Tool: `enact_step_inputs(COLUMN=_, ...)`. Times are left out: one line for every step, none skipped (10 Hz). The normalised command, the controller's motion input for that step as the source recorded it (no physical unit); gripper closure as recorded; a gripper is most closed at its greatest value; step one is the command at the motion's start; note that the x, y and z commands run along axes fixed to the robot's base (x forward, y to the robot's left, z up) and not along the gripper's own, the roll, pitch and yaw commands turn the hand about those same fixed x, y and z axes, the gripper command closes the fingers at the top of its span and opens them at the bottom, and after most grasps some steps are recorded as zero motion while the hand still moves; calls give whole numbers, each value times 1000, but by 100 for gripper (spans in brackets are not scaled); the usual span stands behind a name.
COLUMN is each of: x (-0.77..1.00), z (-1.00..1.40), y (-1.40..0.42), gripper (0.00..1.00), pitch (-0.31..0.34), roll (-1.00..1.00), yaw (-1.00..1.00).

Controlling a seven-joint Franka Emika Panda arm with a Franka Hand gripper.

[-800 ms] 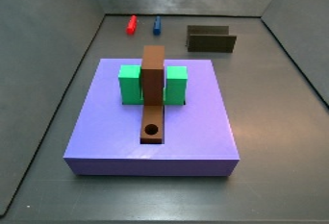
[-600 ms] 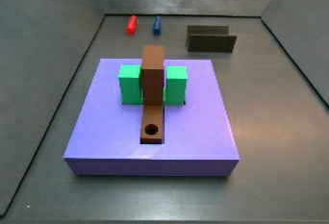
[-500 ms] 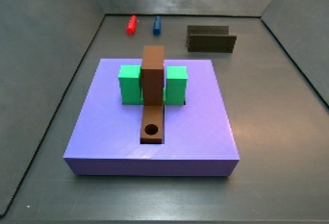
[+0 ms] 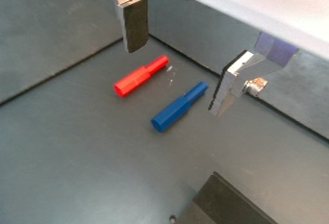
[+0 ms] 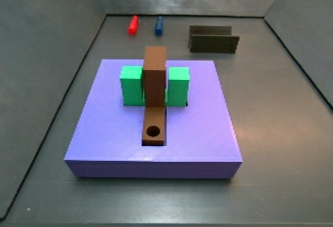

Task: Pick up the blue object. Move up. Place the blue object on the fixture. Regrasp the blue object. Move to above the board. Insert the blue object.
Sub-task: Pick up the blue object.

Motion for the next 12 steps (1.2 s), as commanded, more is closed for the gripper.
enact_step_inputs(x=0, z=-540, y=134, gripper=0, pitch=-27, roll=-120, yaw=0)
enact_step_inputs(x=0, z=-531, y=117, gripper=0, pitch=-44, roll=-169, yaw=0)
enact_step_inputs(x=0, z=-563, y=149, gripper=0, pitch=-56, roll=-163, yaw=0)
enact_step_inputs(x=0, z=-560, y=169, gripper=0, pitch=-27, roll=-146, yaw=0)
enact_step_inputs(x=0, z=-526, y=254, gripper=0, pitch=-34, roll=-186, yaw=0)
enact_step_inputs(x=0, z=-460, y=234, gripper=0, pitch=-21, roll=-176, yaw=0)
enact_step_inputs(x=0, z=-400, y=191, gripper=0, pitch=-26, roll=-163, yaw=0)
enact_step_inputs(x=0, z=-369, y=163, gripper=0, pitch=0, roll=-86, yaw=0)
enact_step_inputs(x=0, z=-300, y=143, gripper=0, pitch=0, roll=-74, yaw=0)
enact_step_inputs(x=0, z=-189, y=86, gripper=0, pitch=0, roll=-79, yaw=0)
enact_step_inputs(x=9, z=-143, y=0, gripper=0, pitch=0, roll=-116, yaw=0)
enact_step_inputs(x=0, z=-277, y=0, gripper=0, pitch=-46, roll=-171, yaw=0)
